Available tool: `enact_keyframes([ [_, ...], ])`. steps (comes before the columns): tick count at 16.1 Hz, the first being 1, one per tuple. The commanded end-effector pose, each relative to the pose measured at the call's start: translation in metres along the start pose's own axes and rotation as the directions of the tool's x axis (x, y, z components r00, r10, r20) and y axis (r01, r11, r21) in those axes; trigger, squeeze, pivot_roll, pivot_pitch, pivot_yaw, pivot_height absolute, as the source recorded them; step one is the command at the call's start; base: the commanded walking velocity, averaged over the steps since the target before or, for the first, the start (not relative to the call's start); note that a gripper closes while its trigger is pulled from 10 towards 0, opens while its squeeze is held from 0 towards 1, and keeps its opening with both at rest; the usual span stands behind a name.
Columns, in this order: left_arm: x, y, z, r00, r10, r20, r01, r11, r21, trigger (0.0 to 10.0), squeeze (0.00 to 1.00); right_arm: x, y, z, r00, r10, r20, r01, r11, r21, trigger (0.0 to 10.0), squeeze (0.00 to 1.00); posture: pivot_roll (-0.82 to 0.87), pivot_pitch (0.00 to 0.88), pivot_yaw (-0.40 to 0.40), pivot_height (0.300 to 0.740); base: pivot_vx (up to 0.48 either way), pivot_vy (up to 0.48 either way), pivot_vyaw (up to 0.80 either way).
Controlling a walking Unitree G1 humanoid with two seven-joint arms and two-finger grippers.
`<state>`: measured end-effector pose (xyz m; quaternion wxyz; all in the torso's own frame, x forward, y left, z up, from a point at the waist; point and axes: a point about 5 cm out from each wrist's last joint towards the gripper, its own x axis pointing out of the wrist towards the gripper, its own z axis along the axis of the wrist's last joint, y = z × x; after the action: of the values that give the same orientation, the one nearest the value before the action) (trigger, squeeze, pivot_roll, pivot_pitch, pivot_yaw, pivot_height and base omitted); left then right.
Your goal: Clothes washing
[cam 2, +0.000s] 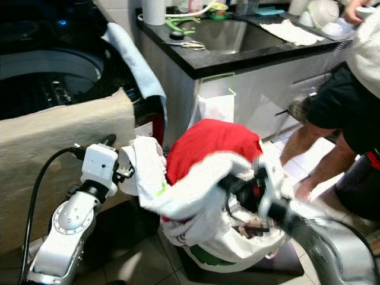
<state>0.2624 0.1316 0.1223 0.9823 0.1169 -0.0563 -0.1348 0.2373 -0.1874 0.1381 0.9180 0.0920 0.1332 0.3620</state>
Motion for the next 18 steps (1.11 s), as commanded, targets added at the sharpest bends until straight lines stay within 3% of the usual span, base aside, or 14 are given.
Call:
enact_keyframes([
  [1,0.004,-0.001,0.006,1.0,-0.004,0.024,0.005,1.0,-0.008,10.0,0.0,-0.001,-0.008,0.007,0.997,-0.068,0.033,0.07,0.997,-0.043,10.0,1.0,0.09,0.0,-0.053,0.74,0.0,0.0,0.0],
  [4,0.006,-0.003,0.007,1.0,-0.005,0.029,0.005,1.0,-0.013,10.0,0.0,0.019,-0.019,0.017,0.967,-0.21,0.145,0.231,0.961,-0.149,10.0,1.0,0.09,0.0,-0.057,0.74,0.0,0.0,0.0],
  [5,0.006,-0.003,0.008,0.999,-0.004,0.033,0.004,1.0,-0.017,10.0,0.0,0.026,-0.025,0.017,0.938,-0.287,0.196,0.326,0.922,-0.209,10.0,1.0,0.1,0.0,-0.059,0.74,0.0,0.0,0.0],
  [7,0.006,-0.003,0.009,0.999,-0.002,0.034,0.003,1.0,-0.018,10.0,0.0,0.029,-0.024,0.016,0.928,-0.299,0.223,0.357,0.887,-0.294,10.0,1.0,0.1,0.0,-0.058,0.74,0.0,0.0,0.0],
  [9,0.006,-0.004,0.01,0.999,-0.003,0.037,0.004,1.0,-0.027,10.0,0.0,0.032,-0.03,0.016,0.879,-0.367,0.304,0.474,0.744,-0.472,10.0,1.0,0.1,0.0,-0.059,0.74,0.0,0.0,0.0],
  [10,0.006,-0.004,0.01,0.999,-0.004,0.037,0.005,1.0,-0.028,10.0,0.0,0.033,-0.032,0.016,0.87,-0.378,0.316,0.492,0.708,-0.507,10.0,1.0,0.1,0.0,-0.059,0.74,0.0,0.0,0.0],
  [11,0.007,-0.004,0.01,0.999,-0.004,0.038,0.006,1.0,-0.029,10.0,0.0,0.034,-0.035,0.014,0.855,-0.38,0.354,0.518,0.581,-0.628,10.0,1.0,0.1,0.0,-0.059,0.74,0.0,0.0,0.0],
  [13,0.008,-0.004,0.012,0.999,-0.005,0.042,0.006,1.0,-0.031,10.0,0.0,0.037,-0.042,0.002,0.845,-0.388,0.369,0.516,0.408,-0.753,10.0,1.0,0.11,0.0,-0.064,0.74,0.0,0.0,0.0],
  [15,0.007,-0.003,0.012,0.999,-0.002,0.04,0.003,1.0,-0.031,10.0,0.0,0.037,-0.052,-0.006,0.817,-0.457,0.352,0.55,0.433,-0.715,10.0,1.0,0.11,0.0,-0.067,0.74,0.0,0.0,0.0],
  [16,0.006,-0.002,0.01,1.0,0.004,0.03,-0.003,0.999,-0.033,10.0,0.0,0.039,-0.055,-0.009,0.811,-0.476,0.339,0.558,0.459,-0.692,10.0,0.0,0.11,0.0,-0.068,0.74,0.0,0.0,0.0],
  [18,0.007,0.001,0.009,1.0,0.016,0.02,-0.016,0.999,-0.034,10.0,0.0,0.04,-0.06,-0.012,0.795,-0.491,0.357,0.587,0.472,-0.658,10.0,0.0,0.11,0.0,-0.069,0.74,0.0,0.0,0.0],
])
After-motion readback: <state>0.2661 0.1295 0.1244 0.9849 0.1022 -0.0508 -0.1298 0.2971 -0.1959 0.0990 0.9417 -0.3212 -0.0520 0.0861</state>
